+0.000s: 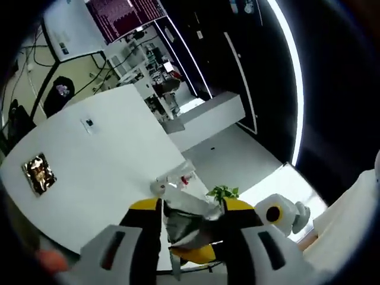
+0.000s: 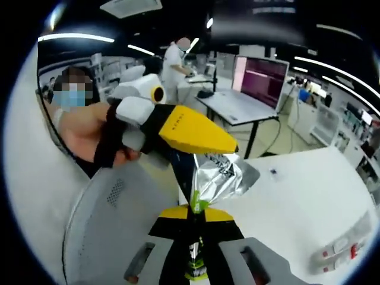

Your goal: Arrange the skincare products in the storage area until every visible bottle or jar stands upright without overlapping.

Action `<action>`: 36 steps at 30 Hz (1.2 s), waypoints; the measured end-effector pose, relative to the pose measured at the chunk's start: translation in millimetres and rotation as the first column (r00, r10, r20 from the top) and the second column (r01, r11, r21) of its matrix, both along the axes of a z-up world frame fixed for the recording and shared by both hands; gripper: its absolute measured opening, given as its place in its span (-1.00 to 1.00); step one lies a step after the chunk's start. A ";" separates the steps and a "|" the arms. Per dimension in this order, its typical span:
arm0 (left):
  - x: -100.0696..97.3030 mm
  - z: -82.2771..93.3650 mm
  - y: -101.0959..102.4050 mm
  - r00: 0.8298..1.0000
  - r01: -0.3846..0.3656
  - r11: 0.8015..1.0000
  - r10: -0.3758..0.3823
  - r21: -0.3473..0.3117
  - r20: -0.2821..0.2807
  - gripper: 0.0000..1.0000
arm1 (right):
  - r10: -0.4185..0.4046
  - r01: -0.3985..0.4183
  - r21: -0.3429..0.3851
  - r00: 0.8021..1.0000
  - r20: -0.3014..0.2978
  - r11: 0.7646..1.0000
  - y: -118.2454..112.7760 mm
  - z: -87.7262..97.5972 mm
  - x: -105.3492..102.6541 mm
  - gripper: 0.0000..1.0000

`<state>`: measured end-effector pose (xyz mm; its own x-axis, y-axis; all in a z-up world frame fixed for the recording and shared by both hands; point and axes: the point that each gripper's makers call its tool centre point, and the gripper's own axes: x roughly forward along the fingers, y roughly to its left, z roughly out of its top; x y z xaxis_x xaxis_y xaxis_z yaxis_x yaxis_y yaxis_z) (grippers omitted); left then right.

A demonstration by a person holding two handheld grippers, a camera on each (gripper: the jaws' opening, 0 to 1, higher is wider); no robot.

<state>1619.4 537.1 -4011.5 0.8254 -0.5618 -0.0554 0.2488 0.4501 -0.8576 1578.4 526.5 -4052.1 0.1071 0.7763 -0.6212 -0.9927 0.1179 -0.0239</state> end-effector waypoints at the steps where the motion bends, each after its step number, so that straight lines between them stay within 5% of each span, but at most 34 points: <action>1: -1.0 -0.2 -2.8 1.000 0.015 1.000 -0.015 0.017 0.007 -0.35 | 0.001 -0.001 -0.004 1.000 0.002 1.000 -1.8 -0.3 -0.9 -1.00; 9: -0.4 -7.0 -6.9 1.000 0.023 0.994 -0.024 0.109 0.004 -0.25 | -0.054 0.056 -0.086 0.998 0.024 0.995 1.7 -7.7 5.2 -1.00; 15: -0.2 -20.3 -9.0 0.999 0.048 0.969 -0.046 0.241 -0.011 -0.25 | -0.094 0.095 -0.095 0.995 0.019 0.991 7.8 -6.4 7.4 -1.00; 21: 0.4 -19.7 -5.2 0.999 0.033 0.984 -0.025 0.173 -0.049 -0.50 | -0.060 0.071 -0.114 0.994 0.091 0.991 1.0 -1.4 8.7 -1.00; 24: 0.1 -17.8 -6.4 0.999 0.033 0.981 -0.028 0.190 -0.031 -0.52 | -0.060 0.071 -0.106 0.993 0.098 0.992 -0.1 0.9 9.3 -1.00; 30: -2.9 -12.4 -4.6 0.999 0.027 0.993 -0.021 0.112 -0.049 -0.74 | -0.065 0.073 -0.086 0.993 0.098 0.994 2.8 3.0 5.2 -0.89; 36: -5.1 -3.5 3.6 1.000 0.003 1.000 -0.003 0.017 -0.024 -0.91 | -0.050 0.050 0.014 0.999 0.017 0.999 8.6 12.3 -3.6 -0.58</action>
